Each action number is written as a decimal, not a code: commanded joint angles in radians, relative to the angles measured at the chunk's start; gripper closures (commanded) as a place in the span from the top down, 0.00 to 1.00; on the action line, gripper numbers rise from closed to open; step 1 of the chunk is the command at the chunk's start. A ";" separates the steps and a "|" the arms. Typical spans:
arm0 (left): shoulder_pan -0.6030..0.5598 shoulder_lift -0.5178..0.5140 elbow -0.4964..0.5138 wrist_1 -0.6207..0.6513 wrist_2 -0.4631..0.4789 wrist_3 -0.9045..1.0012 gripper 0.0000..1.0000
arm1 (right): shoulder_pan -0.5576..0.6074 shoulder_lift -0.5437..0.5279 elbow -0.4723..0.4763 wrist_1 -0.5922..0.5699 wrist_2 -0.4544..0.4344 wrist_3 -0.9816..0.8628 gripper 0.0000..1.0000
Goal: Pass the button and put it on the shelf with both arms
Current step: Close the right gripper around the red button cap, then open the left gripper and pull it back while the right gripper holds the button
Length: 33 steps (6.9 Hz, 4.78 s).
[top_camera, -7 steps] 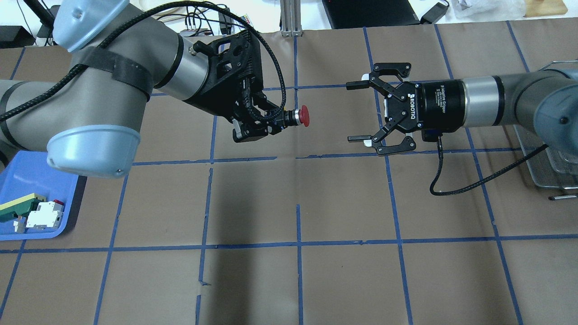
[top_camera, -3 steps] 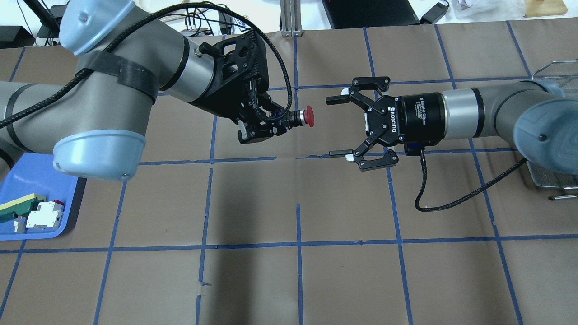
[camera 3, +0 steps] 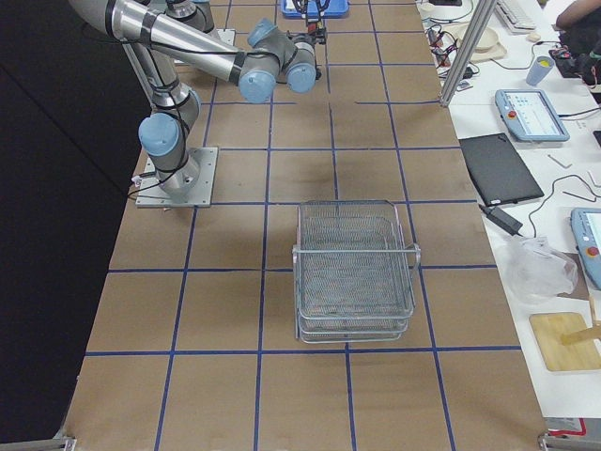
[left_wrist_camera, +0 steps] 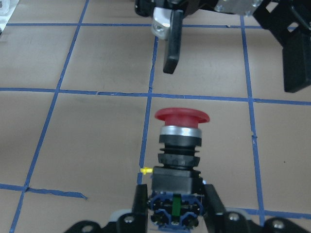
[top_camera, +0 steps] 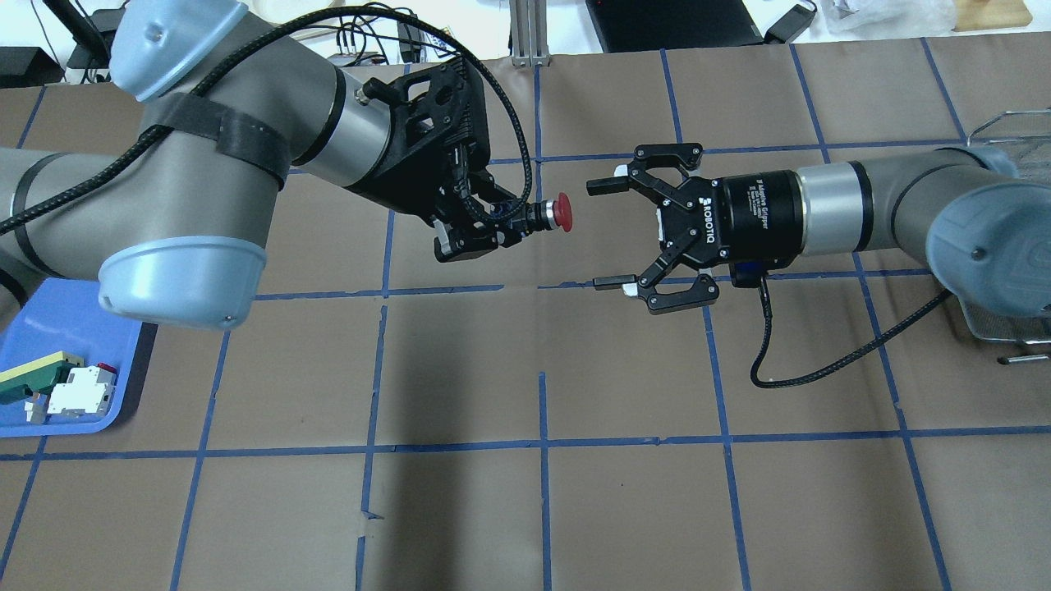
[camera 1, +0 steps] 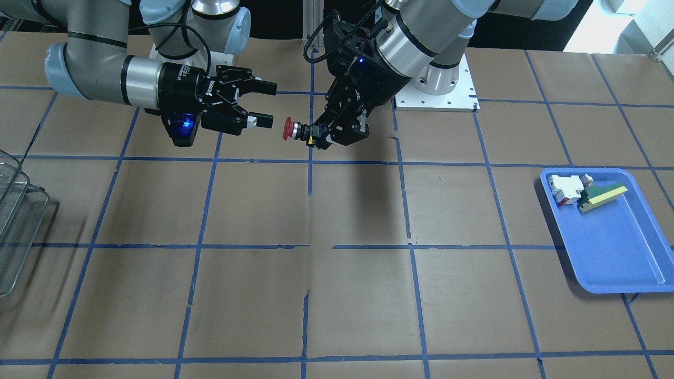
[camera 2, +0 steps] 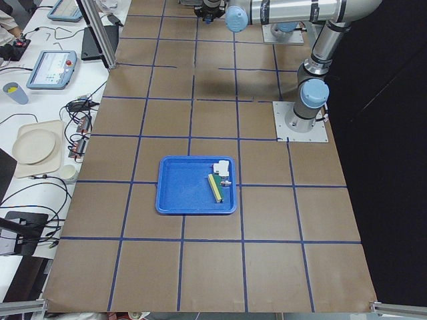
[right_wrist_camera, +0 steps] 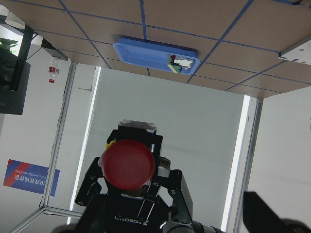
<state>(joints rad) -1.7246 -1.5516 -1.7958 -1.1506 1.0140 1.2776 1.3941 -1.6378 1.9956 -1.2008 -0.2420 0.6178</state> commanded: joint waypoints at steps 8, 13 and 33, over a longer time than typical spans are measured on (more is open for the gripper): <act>-0.001 0.004 0.000 0.003 0.002 0.009 0.41 | 0.062 0.061 -0.023 -0.334 -0.017 0.309 0.99; -0.001 0.004 0.000 0.003 0.001 0.009 0.41 | 0.062 0.085 -0.014 -0.336 -0.019 0.329 0.99; 0.302 -0.097 0.088 -0.084 0.227 -0.227 1.00 | 0.031 0.081 -0.360 -0.239 -0.834 -0.119 0.07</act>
<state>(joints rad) -1.5007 -1.6145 -1.7349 -1.1926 1.2248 1.0835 1.4291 -1.5567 1.7161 -1.5080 -0.8672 0.6983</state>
